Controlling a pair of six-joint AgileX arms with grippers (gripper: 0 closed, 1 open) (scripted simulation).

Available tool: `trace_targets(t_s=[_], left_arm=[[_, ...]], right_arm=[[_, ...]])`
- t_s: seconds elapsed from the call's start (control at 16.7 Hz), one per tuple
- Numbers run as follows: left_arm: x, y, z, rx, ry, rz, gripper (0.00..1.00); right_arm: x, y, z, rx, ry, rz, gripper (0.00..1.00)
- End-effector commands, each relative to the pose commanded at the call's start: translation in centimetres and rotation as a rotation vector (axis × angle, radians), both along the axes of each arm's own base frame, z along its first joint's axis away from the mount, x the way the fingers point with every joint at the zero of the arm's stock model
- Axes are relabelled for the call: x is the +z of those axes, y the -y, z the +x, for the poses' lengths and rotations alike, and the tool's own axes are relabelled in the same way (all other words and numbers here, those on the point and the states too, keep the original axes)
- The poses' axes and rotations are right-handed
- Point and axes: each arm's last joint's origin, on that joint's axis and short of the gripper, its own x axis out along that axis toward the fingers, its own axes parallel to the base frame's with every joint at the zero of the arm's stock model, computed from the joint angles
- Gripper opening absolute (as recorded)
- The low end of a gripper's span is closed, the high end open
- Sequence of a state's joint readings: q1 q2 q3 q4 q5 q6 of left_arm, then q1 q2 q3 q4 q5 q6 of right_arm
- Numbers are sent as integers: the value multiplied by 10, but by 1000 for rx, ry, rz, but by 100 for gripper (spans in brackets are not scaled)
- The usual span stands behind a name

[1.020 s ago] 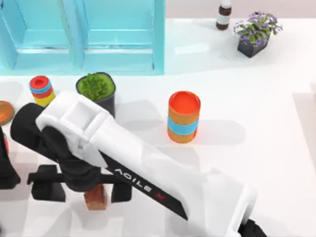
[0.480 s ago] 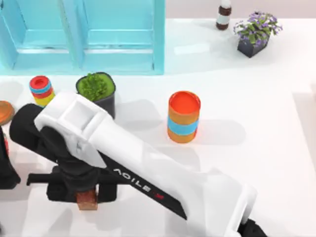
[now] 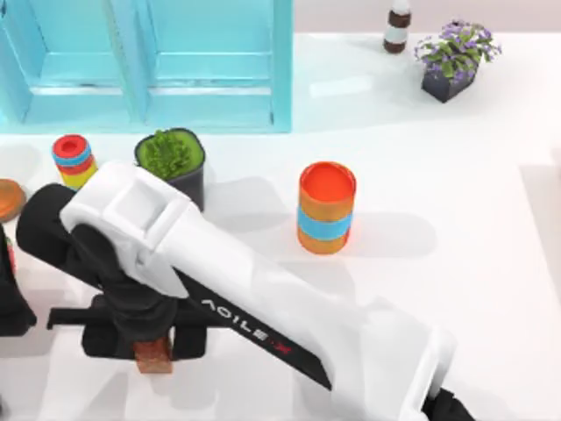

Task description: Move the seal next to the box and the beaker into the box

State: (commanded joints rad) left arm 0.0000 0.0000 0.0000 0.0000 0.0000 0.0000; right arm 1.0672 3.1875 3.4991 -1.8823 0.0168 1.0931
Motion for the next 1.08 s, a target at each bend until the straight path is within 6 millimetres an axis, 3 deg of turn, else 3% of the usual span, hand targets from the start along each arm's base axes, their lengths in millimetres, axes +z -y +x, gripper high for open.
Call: trace_targets(t_s=[0.42, 0.78, 1.08], left_arm=[[0, 0, 0, 0, 0, 0, 100], [0, 0, 0, 0, 0, 0, 100], [0, 0, 0, 0, 0, 0, 100]], right_arm=[[11, -10, 1, 14, 21, 54, 0], [43, -10, 14, 14, 21, 55, 0], [74, 10, 20, 12, 21, 55, 0]])
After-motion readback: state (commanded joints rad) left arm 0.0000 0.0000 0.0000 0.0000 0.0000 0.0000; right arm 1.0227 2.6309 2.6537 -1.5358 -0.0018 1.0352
